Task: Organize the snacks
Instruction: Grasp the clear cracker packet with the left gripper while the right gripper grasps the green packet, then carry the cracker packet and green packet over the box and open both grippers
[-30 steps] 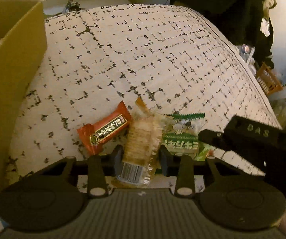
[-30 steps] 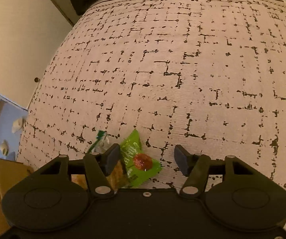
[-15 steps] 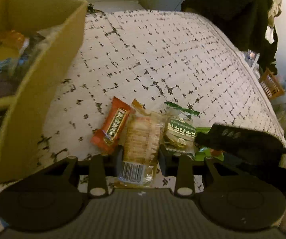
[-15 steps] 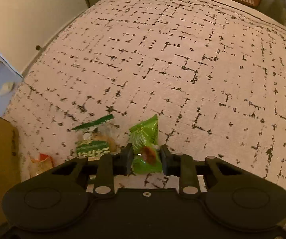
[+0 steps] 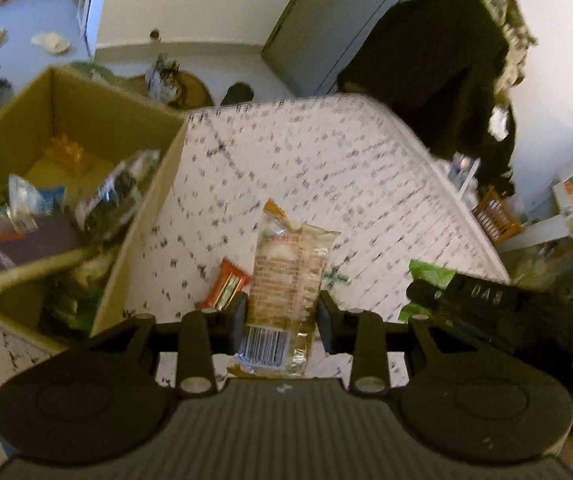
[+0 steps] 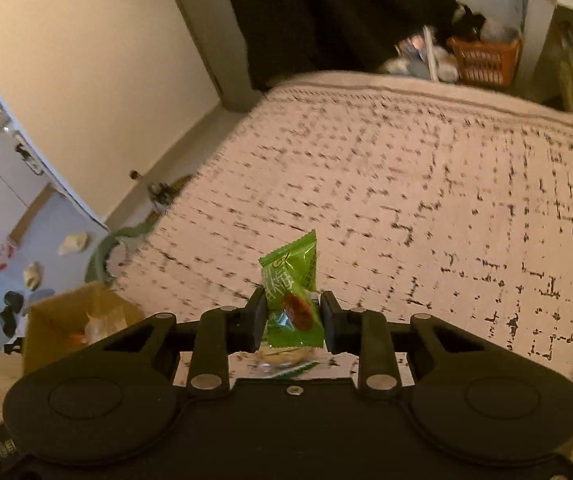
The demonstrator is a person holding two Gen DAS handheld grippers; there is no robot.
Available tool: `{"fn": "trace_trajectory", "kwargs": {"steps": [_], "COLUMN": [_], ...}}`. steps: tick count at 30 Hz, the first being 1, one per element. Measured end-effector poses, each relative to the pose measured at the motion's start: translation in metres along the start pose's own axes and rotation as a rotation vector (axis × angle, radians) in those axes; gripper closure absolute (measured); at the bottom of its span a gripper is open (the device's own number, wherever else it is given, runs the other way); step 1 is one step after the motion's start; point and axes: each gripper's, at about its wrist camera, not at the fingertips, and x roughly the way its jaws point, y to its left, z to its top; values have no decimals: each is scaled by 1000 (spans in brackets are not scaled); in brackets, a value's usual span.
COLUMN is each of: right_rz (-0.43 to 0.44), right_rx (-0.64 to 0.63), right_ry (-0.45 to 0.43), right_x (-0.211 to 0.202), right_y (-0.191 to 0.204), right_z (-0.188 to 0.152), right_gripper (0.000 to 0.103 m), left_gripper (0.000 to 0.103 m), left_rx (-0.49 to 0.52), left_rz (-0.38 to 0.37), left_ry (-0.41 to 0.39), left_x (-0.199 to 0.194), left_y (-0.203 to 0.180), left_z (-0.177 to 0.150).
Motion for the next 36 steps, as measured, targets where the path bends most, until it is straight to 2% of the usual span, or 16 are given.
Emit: {"fn": "trace_trajectory", "kwargs": {"steps": [4,9,13,25,36], "right_rz": [32,80,111,189,232], "right_rx": [-60,-124,-190,-322,-372], "right_ry": [-66,-131,-149,-52,-14], "right_x": [-27,-56,-65,-44,-37], "right_y": [25,52,74,132,162], "right_z": [3,2,-5,-34,-49], "right_gripper": [75,75,75,75,75], "left_gripper": [68,68,68,68,68], "left_rx": [-17,-52,-55,-125,-184], "left_rz": [-9,-13,2,36,71], "left_ry": [-58,-92,-135,-173,-167], "left_x": [-25,-51,-72,-96,-87], "left_y": [5,20,34,78,116], "left_z": [10,21,29,38,47]}}
